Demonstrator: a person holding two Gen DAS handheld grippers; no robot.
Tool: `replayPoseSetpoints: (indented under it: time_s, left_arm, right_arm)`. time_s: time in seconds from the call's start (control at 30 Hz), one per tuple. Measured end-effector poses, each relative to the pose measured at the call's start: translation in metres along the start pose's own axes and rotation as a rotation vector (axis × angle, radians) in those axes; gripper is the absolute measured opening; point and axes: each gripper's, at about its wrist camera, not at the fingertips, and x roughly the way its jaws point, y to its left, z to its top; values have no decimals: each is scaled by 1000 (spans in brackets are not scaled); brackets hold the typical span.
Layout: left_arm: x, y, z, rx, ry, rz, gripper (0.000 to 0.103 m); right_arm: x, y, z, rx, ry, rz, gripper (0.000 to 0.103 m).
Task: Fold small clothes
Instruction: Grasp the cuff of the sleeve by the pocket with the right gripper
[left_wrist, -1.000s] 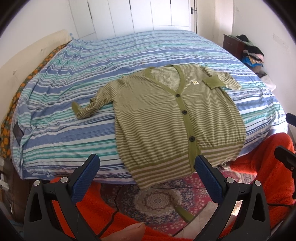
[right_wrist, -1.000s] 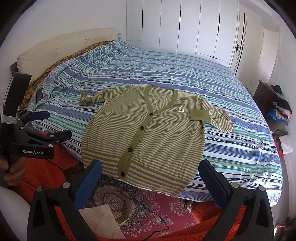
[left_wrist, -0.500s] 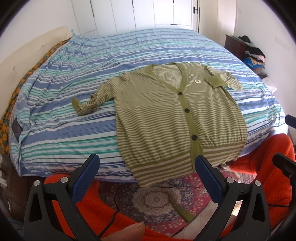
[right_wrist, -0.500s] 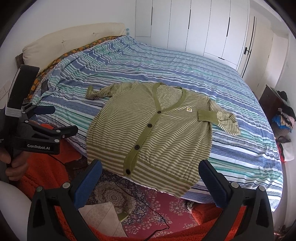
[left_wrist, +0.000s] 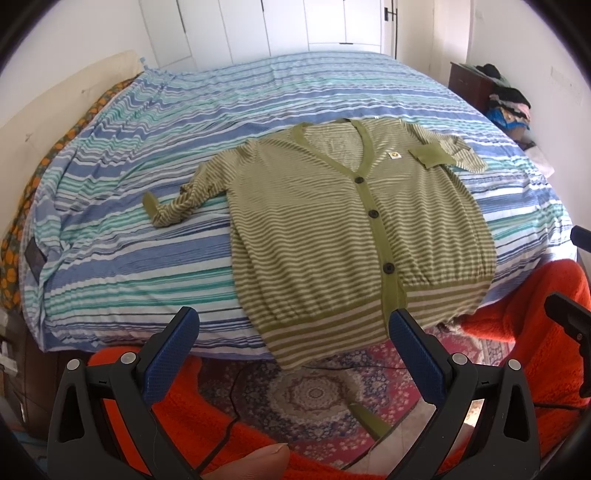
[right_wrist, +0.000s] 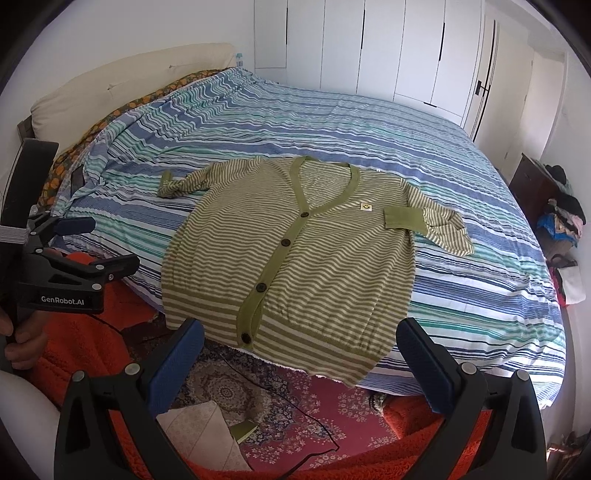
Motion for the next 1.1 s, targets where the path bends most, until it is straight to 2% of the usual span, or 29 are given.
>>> replayPoseSetpoints:
  time_s: [0.37, 0.43, 0.5, 0.57, 0.6, 0.63, 0.7, 0.73, 0.8, 0.83, 0.97, 1.0, 1.03, 1.1]
  left_arm:
    - [11, 8, -1, -27, 41, 2, 102]
    - [13, 7, -2, -27, 53, -2, 102]
    - [16, 6, -2, -24, 65, -12, 102]
    - [18, 6, 0, -23, 74, -18, 102]
    - [18, 5, 0, -23, 78, -17, 102]
    - [18, 5, 0, -23, 80, -14, 102]
    - [18, 7, 0, -29, 88, 2, 102]
    - [19, 8, 0, -36, 95, 11, 102]
    - [22, 12, -1, -60, 116, 26, 102]
    - [24, 13, -2, -73, 130, 31, 102]
    - [35, 20, -1, -122, 186, 44, 102]
    - [37, 21, 0, -129, 194, 50, 102]
    - [38, 22, 1, -133, 199, 57, 102]
    - [42, 21, 3, -134, 208, 72, 102]
  right_arm:
    - [7, 3, 3, -27, 11, 12, 103]
    - [14, -8, 13, -47, -6, 4, 102]
    - [28, -32, 33, -74, -68, -43, 102]
    - [58, -63, 55, -116, -111, -144, 102]
    - [80, -80, 66, -137, -116, -189, 96]
    - [105, -95, 77, -161, -109, -212, 83]
    - [163, -123, 95, -223, -36, -237, 72]
    - [196, -134, 103, -254, 29, -237, 72]
    - [255, -148, 111, -305, 163, -180, 71]
    - [276, -150, 113, -333, 201, -173, 70]
    - [329, -154, 116, -436, 213, -196, 69]
    - [331, -159, 120, -421, 204, -184, 41]
    - [328, -168, 125, -387, 195, -182, 6]
    - [301, -202, 140, -242, 107, -183, 6]
